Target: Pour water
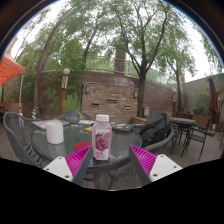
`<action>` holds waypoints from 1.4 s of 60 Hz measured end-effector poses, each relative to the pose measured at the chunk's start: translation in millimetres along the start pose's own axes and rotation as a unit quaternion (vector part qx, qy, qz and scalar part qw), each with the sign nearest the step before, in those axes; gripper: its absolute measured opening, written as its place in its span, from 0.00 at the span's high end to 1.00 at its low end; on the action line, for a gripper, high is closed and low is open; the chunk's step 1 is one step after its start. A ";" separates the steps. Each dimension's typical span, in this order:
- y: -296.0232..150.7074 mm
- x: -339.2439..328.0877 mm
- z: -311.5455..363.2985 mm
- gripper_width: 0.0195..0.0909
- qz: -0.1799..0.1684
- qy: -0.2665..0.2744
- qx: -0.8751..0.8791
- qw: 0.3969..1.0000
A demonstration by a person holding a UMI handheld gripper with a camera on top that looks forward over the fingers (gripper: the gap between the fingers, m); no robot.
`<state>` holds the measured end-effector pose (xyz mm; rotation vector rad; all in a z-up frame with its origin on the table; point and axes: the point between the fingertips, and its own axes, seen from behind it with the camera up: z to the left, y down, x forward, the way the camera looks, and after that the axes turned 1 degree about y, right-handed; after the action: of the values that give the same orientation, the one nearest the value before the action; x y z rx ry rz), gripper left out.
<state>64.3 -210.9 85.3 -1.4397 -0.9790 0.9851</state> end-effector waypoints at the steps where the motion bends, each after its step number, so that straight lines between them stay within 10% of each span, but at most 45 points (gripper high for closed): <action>1: 2.8 8.0 6.7 0.11 0.002 -0.004 0.004 1.000; 18: 15.0 120.4 41.1 0.12 -0.001 0.014 0.023 1.000; 22: 27.4 133.6 43.9 0.54 0.014 0.025 0.025 0.999; 43: 18.4 127.9 53.6 0.68 0.011 0.053 -0.001 0.999; 53: -67.2 136.3 74.1 0.68 -0.018 0.061 -0.241 0.968; 84: -152.9 194.5 204.2 0.68 -0.104 0.029 -0.918 0.382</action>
<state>-75.2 48.9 211.5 -2.7239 -2.2900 -1.1504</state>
